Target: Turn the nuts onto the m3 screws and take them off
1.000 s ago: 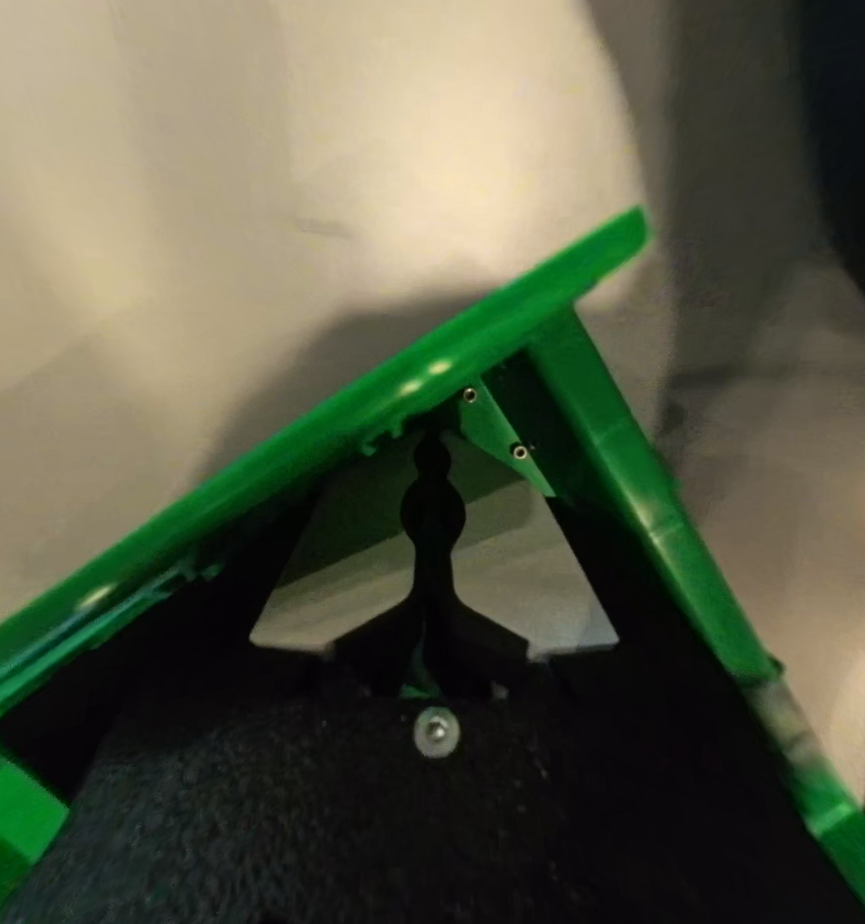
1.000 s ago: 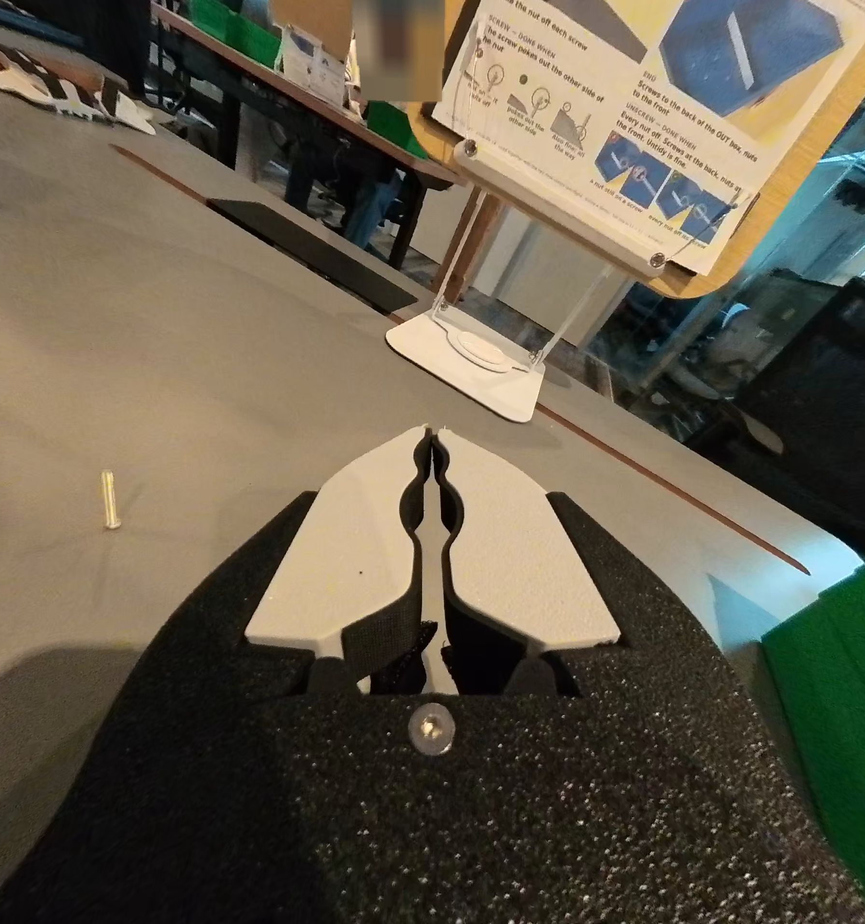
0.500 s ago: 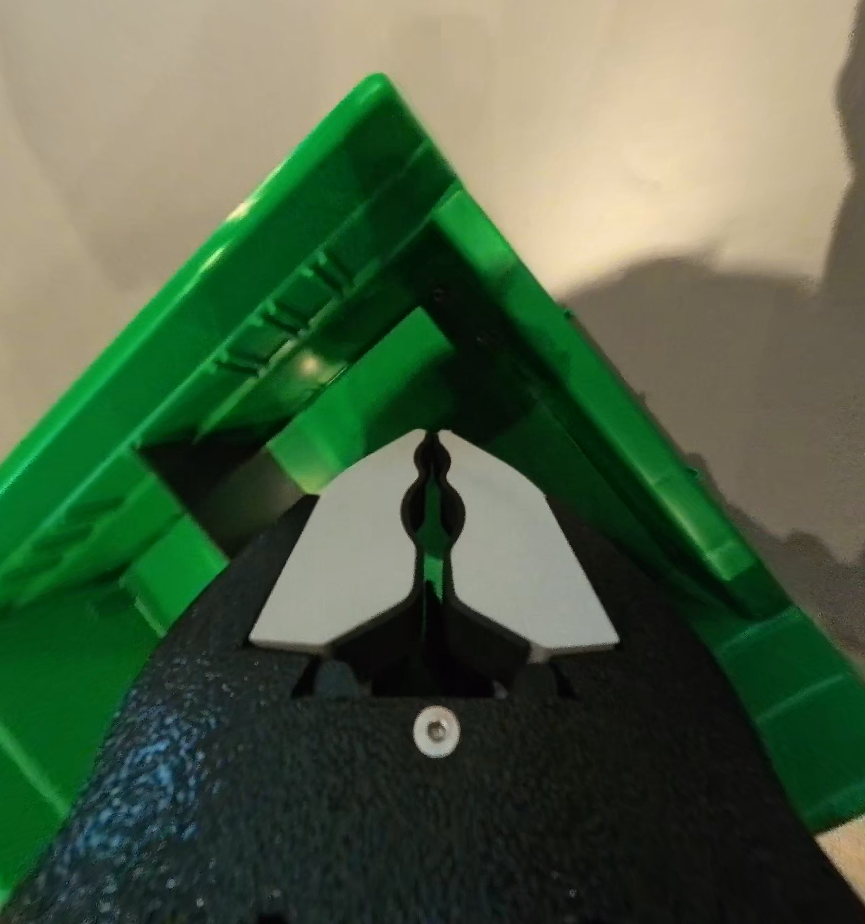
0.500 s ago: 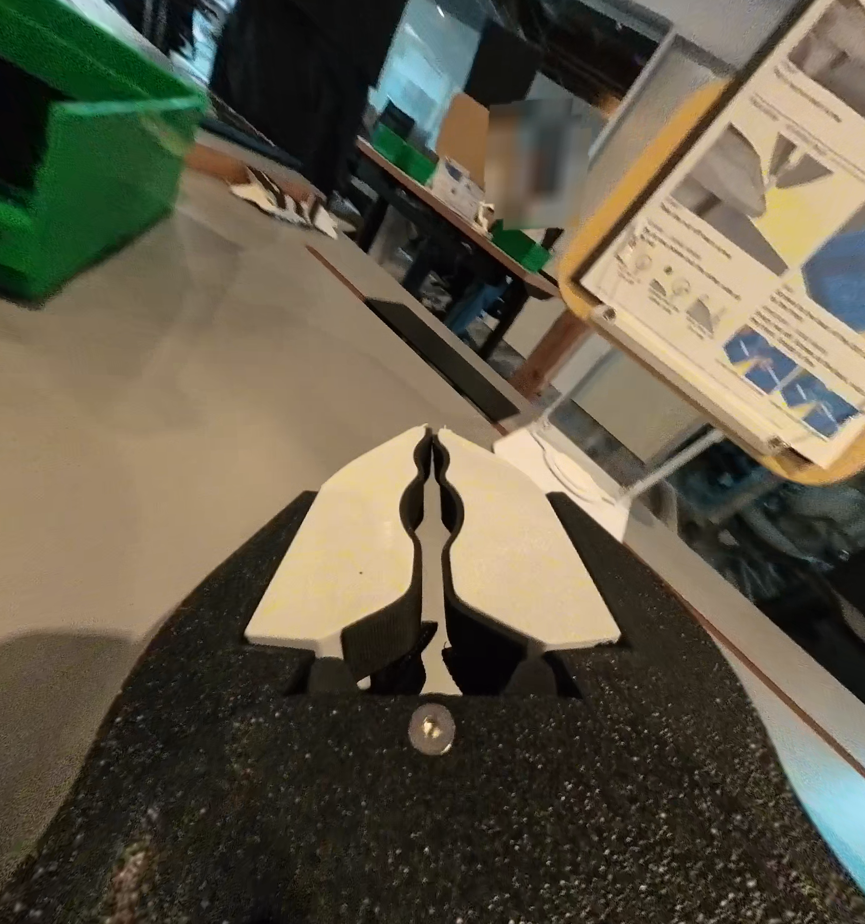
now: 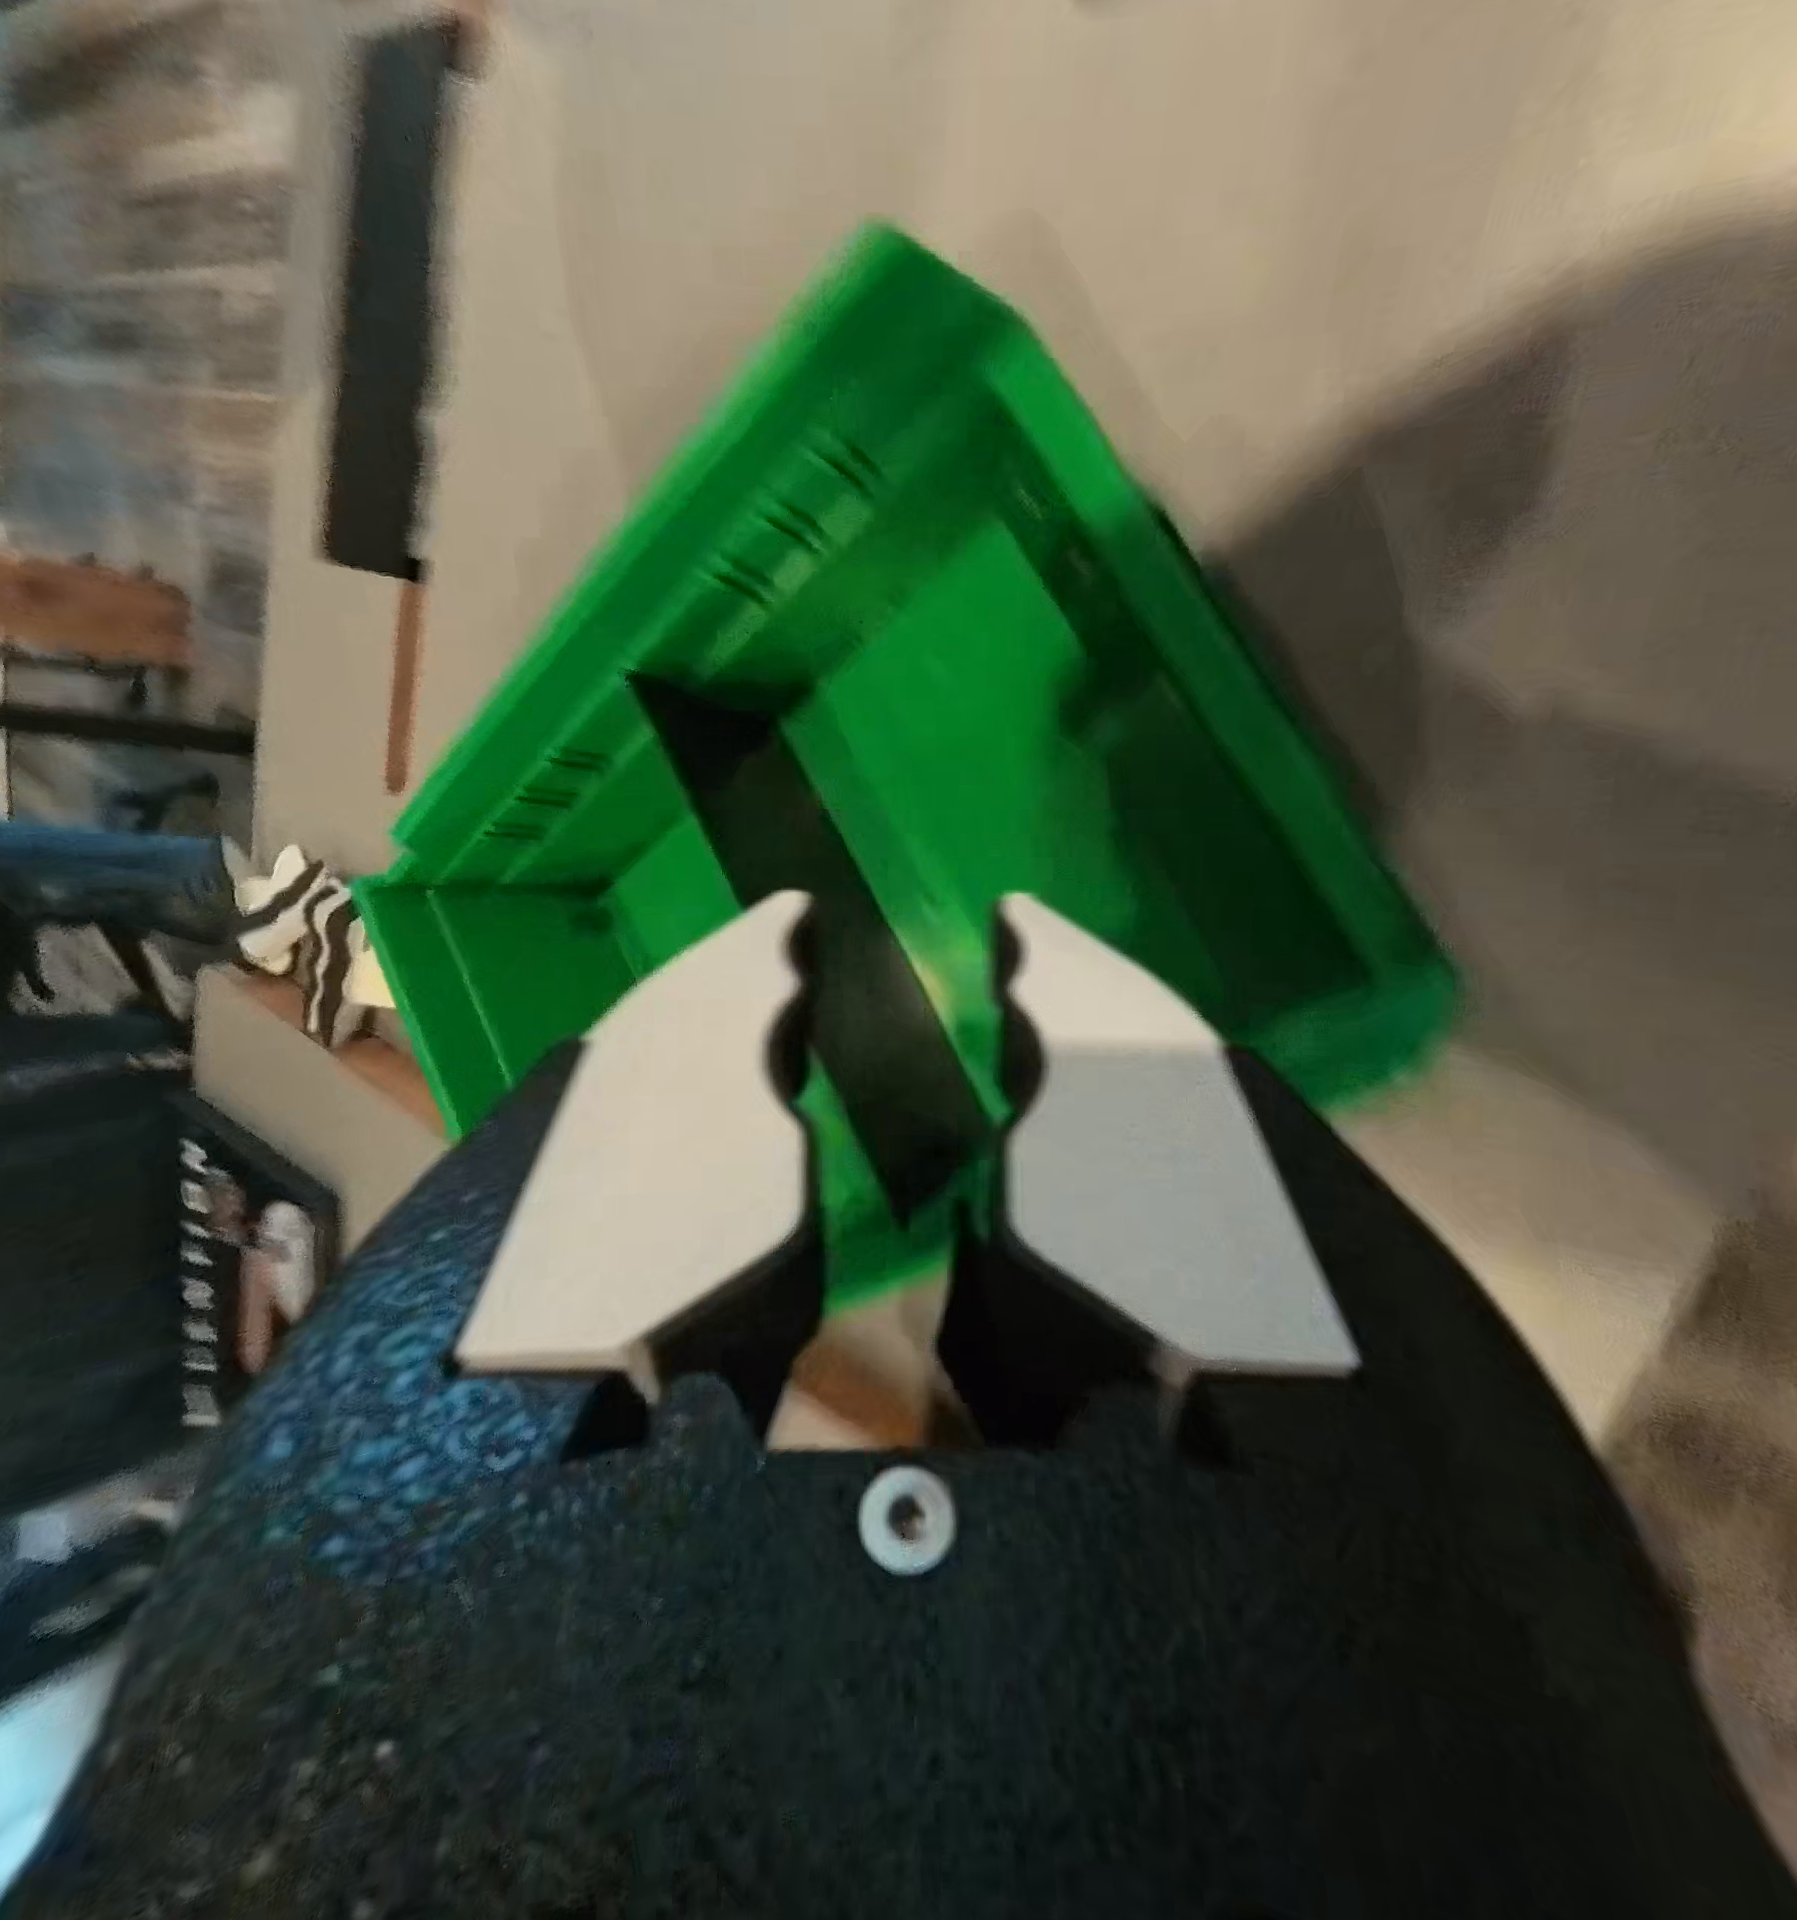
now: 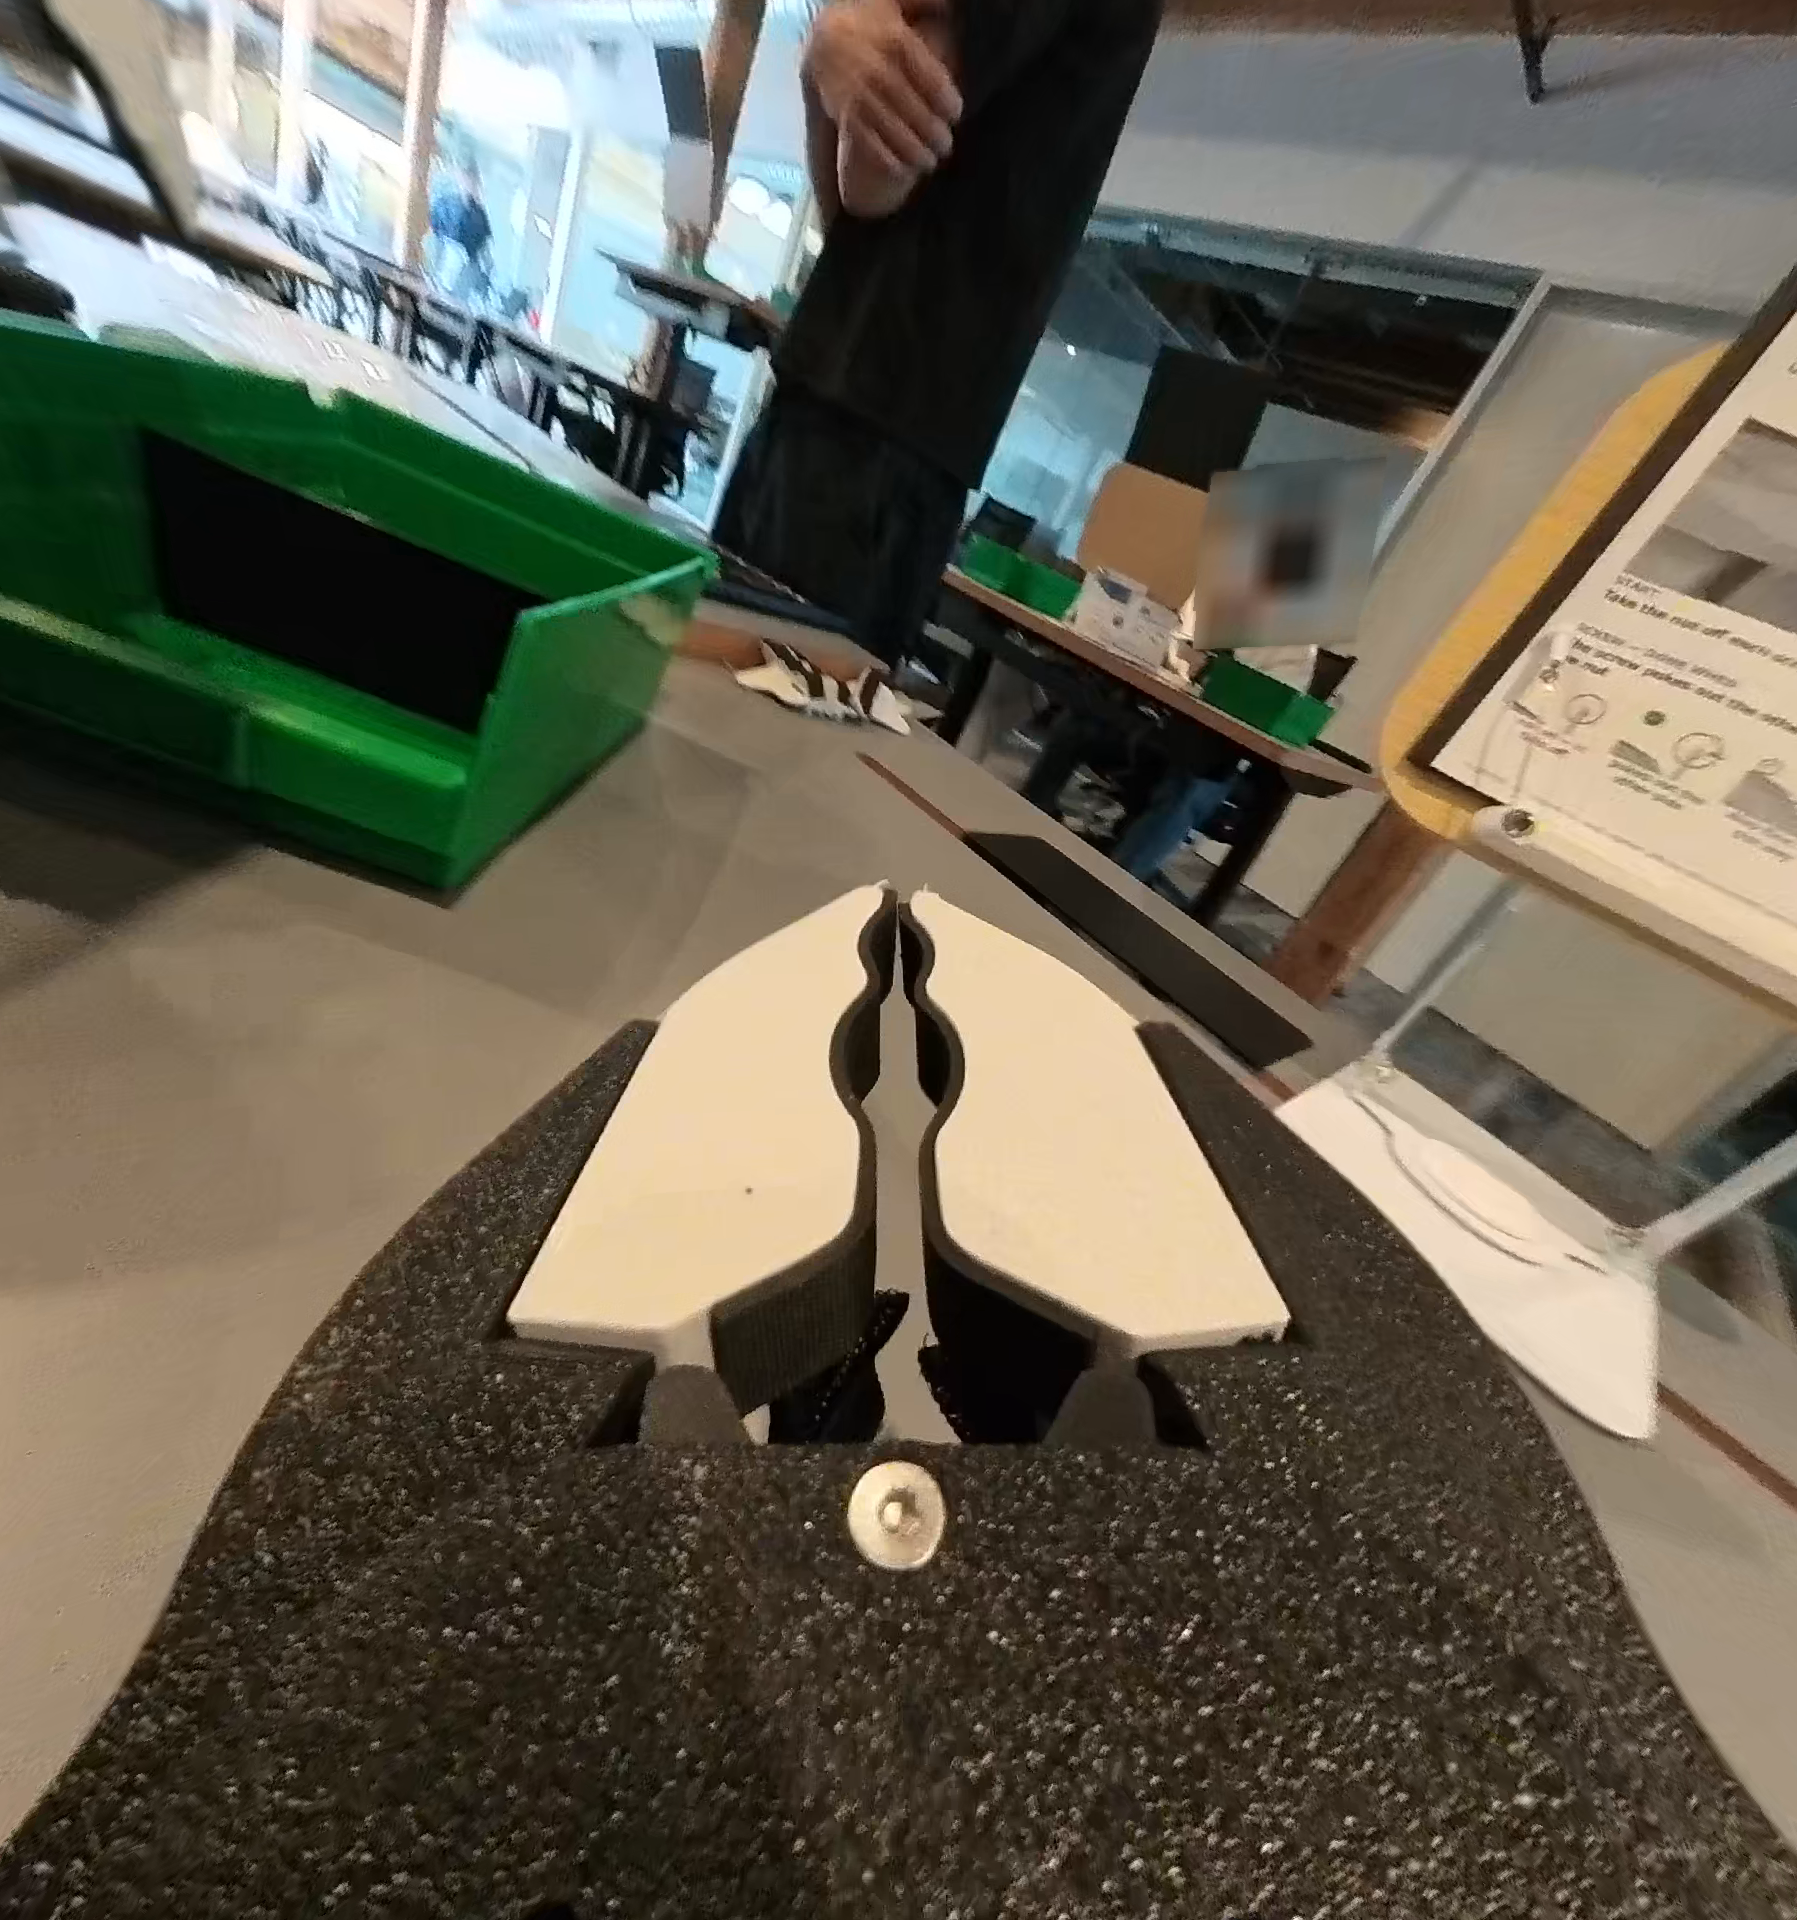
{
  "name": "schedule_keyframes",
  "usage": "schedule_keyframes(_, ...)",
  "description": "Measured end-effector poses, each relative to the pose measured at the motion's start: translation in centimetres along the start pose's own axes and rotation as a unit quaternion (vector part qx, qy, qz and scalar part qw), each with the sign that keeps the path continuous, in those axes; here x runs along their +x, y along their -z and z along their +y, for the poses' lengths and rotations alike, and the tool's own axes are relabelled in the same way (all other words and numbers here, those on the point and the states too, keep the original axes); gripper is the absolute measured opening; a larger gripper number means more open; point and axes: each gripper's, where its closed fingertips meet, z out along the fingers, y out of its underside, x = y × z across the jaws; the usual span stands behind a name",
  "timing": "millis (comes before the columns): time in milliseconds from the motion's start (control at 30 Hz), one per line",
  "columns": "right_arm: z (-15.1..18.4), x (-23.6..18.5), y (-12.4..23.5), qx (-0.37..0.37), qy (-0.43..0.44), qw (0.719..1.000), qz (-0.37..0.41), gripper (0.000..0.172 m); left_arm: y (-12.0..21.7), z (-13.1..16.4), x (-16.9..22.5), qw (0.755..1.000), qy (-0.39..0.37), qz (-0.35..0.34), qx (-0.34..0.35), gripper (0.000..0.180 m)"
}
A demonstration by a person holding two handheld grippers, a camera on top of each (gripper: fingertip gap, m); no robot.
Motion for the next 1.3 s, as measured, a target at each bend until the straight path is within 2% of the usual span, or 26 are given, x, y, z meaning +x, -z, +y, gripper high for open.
schedule_keyframes(33,0.1,0.0,0.0,0.005,-0.011,1.0,-0.002,0.0,0.4,0.4,0.8,0.999,-0.029,0.016,-0.011,0.044)
schedule_keyframes(100,0.1,0.1,0.0,0.011,-0.034,0.999,-0.007,0.0,0.9,1.2,2.5,0.995,-0.07,0.059,-0.032,0.069)
schedule_keyframes(233,0.2,0.7,0.1,0.023,-0.072,0.997,-0.008,0.0,1.2,3.8,4.9,0.974,-0.138,0.13,-0.121,0.1)
schedule_keyframes(367,0.3,0.7,0.3,0.025,-0.084,0.996,-0.008,0.0,0.4,5.7,6.9,0.942,-0.215,0.186,-0.179,0.109)
schedule_keyframes(467,0.5,0.3,0.3,0.021,-0.082,0.996,-0.01,0.0,-0.5,7.1,7.2,0.923,-0.257,0.2,-0.207,0.097)
schedule_keyframes(633,1.0,0.1,0.3,0.012,-0.082,0.996,-0.009,0.0,-1.7,7.7,7.4,0.92,-0.269,0.204,-0.197,0.068)
schedule_keyframes(700,1.3,0.1,0.3,0.009,-0.085,0.996,-0.009,0.0,-2.0,7.6,7.5,0.92,-0.276,0.202,-0.192,0.053)
schedule_keyframes(833,1.7,0.0,0.2,-0.001,-0.088,0.996,-0.009,0.0,-2.6,7.0,7.1,0.923,-0.292,0.177,-0.176,0.01)
schedule_keyframes(867,1.7,0.0,0.1,-0.002,-0.085,0.996,-0.008,0.0,-2.7,6.9,7.1,0.922,-0.295,0.182,-0.171,0.006)
schedule_keyframes(1167,2.5,0.1,-0.1,-0.025,-0.076,0.997,-0.001,0.0,-1.9,4.5,6.7,0.947,-0.239,0.193,-0.097,0.004)
schedule_keyframes(1300,2.8,0.0,-0.2,-0.033,-0.072,0.997,-0.001,0.0,-1.6,4.4,6.4,0.951,-0.229,0.191,-0.081,0.004)
